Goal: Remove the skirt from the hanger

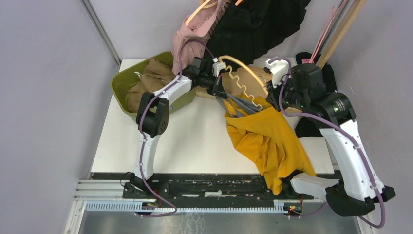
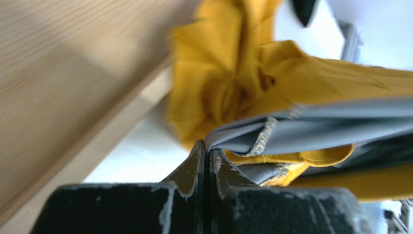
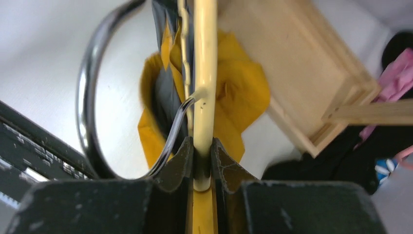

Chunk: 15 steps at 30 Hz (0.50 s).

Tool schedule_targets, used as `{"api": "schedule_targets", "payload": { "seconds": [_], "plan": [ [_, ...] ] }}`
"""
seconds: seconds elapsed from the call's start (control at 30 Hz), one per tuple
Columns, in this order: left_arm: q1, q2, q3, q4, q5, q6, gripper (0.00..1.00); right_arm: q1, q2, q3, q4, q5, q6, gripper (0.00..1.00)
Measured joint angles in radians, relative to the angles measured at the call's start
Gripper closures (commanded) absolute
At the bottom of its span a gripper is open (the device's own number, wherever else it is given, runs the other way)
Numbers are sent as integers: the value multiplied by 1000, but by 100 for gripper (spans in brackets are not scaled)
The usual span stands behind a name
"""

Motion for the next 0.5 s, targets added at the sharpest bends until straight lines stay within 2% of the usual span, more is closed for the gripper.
{"api": "schedule_targets", "payload": {
  "seconds": [0.07,0.2,0.33,0.5],
  "plan": [
    [14,10,-23,-9,-64,16,97,1,-18,27,27,6,0,99],
    [49,2,-47,-15,-88,24,97,4,-59,31,59,4,3,99],
    [37,-37,-106,-20,-107,43,97,5,-56,28,63,5,8,99],
    [2,-83,-110,-67,-183,62,97,4,-56,-22,131,16,34,99]
  ]
}}
